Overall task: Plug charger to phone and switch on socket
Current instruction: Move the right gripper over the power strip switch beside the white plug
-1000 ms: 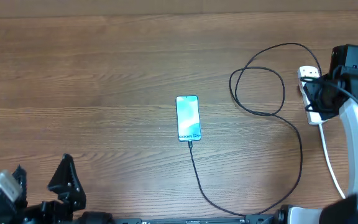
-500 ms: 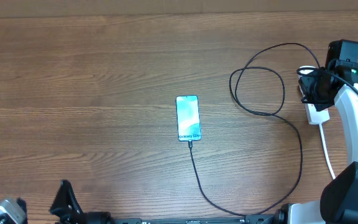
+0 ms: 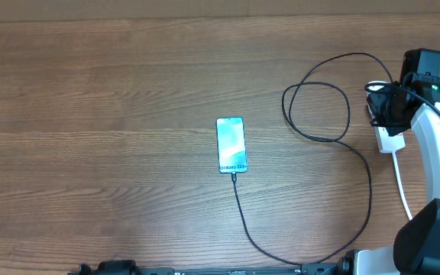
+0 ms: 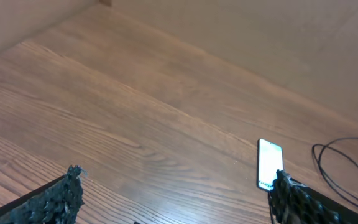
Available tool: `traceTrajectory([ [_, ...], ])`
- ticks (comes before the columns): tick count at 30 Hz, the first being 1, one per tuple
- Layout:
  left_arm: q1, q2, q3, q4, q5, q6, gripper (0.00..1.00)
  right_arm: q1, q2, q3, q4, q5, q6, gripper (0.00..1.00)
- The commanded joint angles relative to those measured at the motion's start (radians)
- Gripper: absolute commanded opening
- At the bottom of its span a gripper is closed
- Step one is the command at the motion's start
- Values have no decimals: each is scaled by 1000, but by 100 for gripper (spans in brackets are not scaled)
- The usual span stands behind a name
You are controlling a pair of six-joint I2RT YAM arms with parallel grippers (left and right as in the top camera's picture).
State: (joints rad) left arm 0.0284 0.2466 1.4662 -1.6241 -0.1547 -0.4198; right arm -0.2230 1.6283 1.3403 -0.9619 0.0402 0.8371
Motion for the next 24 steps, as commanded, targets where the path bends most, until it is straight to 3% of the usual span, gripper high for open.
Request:
traceTrajectory([
  [1, 7, -66, 3, -2, -10, -7, 100, -3, 2, 1, 3, -2, -2, 4],
  [24, 26, -133, 3, -3, -10, -7, 100, -3, 28, 1, 99, 2, -27, 4],
])
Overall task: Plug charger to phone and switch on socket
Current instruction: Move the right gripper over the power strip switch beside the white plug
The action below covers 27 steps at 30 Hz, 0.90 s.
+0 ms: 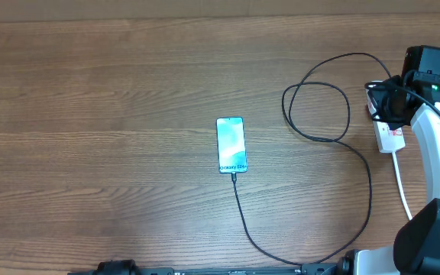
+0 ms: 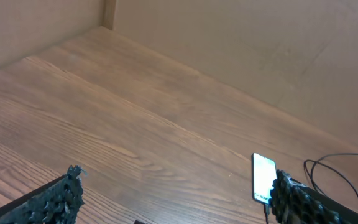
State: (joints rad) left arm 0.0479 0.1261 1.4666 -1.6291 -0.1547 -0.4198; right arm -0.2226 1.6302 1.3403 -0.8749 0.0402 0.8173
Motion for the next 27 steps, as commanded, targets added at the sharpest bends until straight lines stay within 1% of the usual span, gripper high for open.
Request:
traceTrajectory([
  [1, 6, -14, 2, 2, -10, -7, 100, -3, 36, 1, 14, 2, -7, 4],
  [5, 6, -47, 0, 2, -10, -7, 100, -3, 87, 1, 14, 2, -8, 4],
  [9, 6, -122, 0, 2, -10, -7, 100, -3, 127, 1, 11, 2, -8, 4],
  [11, 9, -119, 26, -53, -10, -7, 100, -3, 136, 1, 11, 2, -8, 4],
  [17, 10, -122, 28, -60, -10, -7, 99, -3, 145, 1, 18, 2, -9, 4],
  [20, 10, -122, 28, -60, -9, -7, 100, -3, 145, 1, 35, 2, -37, 4],
  [22, 10, -122, 28, -60, -10, -7, 100, -3, 145, 1, 57, 2, -85, 4],
  [27, 10, -122, 28, -60, -10, -7, 100, -3, 145, 1, 72, 14, -116, 4],
])
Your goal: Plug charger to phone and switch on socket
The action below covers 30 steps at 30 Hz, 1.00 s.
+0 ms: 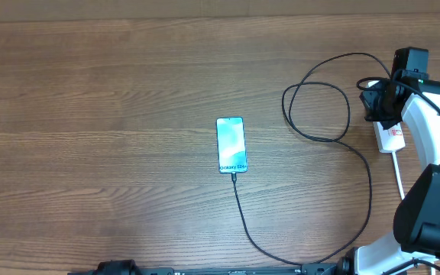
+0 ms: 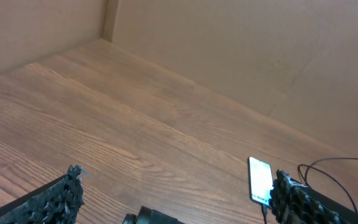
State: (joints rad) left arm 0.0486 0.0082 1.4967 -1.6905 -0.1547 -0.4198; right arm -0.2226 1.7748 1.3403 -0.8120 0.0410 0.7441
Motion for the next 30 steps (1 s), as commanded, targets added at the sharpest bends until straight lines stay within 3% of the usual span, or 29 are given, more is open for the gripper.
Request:
traceTrajectory([
  [1, 10, -4, -2, 2, -10, -7, 100, -3, 0, 1, 13, 17, -43, 4],
  [30, 10, -4, -2, 2, -10, -7, 100, -3, 2, 1, 24, 47, -72, 4],
])
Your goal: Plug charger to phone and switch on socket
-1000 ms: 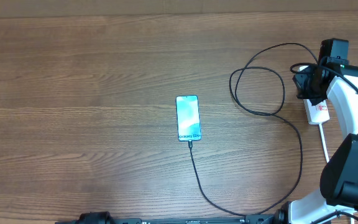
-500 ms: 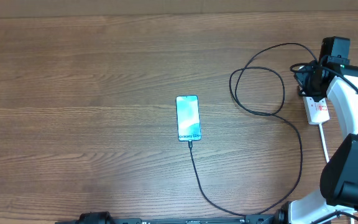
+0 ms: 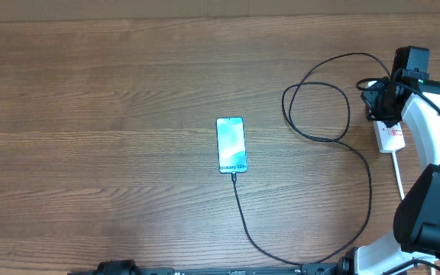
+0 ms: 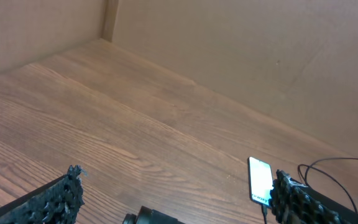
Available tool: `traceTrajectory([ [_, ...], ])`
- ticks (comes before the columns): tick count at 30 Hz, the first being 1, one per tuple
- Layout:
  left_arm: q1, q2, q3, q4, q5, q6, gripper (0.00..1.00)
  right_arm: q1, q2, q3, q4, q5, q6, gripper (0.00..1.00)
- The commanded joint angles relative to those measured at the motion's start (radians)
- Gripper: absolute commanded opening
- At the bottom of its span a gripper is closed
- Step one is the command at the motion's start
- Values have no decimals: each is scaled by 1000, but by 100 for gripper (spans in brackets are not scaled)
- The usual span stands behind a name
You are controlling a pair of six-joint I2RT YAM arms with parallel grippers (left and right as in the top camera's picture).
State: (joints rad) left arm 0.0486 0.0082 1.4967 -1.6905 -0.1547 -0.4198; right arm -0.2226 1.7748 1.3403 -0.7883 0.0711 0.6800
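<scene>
The phone (image 3: 231,144) lies lit, face up, mid-table, with the black charger cable (image 3: 369,191) plugged into its near end; the left wrist view also shows the phone (image 4: 260,180). The cable loops right to the white socket strip (image 3: 390,137). My right gripper (image 3: 379,103) hovers at the strip's far end, its jaws hidden from above. My left gripper (image 4: 179,190) is open and holds nothing, low at the table's near edge, well short of the phone.
A white mains lead (image 3: 402,187) runs from the strip toward the near edge beside the right arm's base. The cable's big loop (image 3: 316,111) lies left of the strip. A brown wall (image 4: 241,50) borders the table's far side.
Almost nothing: my right gripper has edged slightly toward the strip's far end. The phone, the cable and the left arm are as they were.
The phone was plugged in and lit throughout. My right gripper first covered the socket strip's upper part, then sat farther back with more of the strip showing, then stood at its far end, where it stays. The left arm drew back from the phone, open.
</scene>
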Motion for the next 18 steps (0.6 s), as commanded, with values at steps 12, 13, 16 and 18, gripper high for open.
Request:
traceTrajectory([
  [12, 10, -4, -2, 2, -10, -7, 100, -1, 2, 1, -8, 16, -8, 15],
  [13, 10, -4, -2, 2, -10, -7, 100, -2, 2, 1, -6, 16, -8, 13],
  [16, 10, -4, -2, 2, -10, -7, 100, -1, 2, 1, -7, 13, 0, 8],
  [18, 10, -4, -2, 2, -10, -7, 100, -1, 2, 1, -10, 5, 1, 5],
])
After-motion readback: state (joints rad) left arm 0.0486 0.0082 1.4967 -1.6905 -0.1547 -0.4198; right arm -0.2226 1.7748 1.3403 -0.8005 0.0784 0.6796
